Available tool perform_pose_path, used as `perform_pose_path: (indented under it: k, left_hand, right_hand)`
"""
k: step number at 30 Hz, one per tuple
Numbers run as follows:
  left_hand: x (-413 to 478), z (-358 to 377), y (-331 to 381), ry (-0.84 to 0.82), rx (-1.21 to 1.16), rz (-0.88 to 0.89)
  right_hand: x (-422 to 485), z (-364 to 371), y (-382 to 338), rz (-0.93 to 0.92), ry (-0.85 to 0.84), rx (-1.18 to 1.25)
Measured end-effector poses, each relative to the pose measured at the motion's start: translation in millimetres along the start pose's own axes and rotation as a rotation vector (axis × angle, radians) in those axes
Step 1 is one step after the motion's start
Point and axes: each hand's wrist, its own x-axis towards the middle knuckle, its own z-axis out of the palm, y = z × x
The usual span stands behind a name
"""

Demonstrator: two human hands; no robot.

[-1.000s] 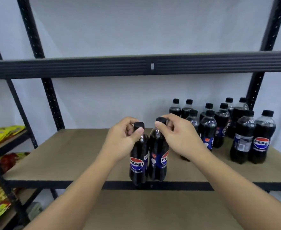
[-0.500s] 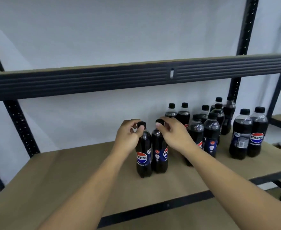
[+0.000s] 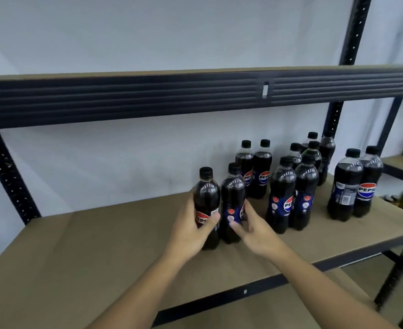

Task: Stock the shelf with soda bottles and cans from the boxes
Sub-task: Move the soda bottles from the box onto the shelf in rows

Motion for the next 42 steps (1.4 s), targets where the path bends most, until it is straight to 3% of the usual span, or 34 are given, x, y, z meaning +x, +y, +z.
perform_pose_path:
  k: [5,12,23,31,36,42]
  left_hand:
    - [-25.3,11.5,-32.7,-0.081,0.119,-0.149]
    - [-3.9,17.5,-45.0,-0.014,0.170,-0.221]
    - [53.7,16.4,-69.9,0.084,0.169,-0.391]
    - [62.5,13.5,-65.9,0.022,0.294,-0.434]
    - [35.3,23.9,-68.7,-0.071,0.433,-0.491]
    - [-27.3,47.6,-17.6,-0.109,0.619,-0.443]
  right_hand:
    - [-9.1,16.5,21.5,0.053,0.027,-0.052]
    - [22.8,26.6,35.1,0.090,0.093,-0.065]
    - [89.6,33.8,26.6,0.123,0.047,-0.206]
    - [105.5,33.4,36.1,0.130,-0.064,-0.261]
    - [88.4,23.2,47.1,0.142,-0.246,-0.286]
    - [28.8,-10.1,58.4,-0.109,-0.462,-0.595]
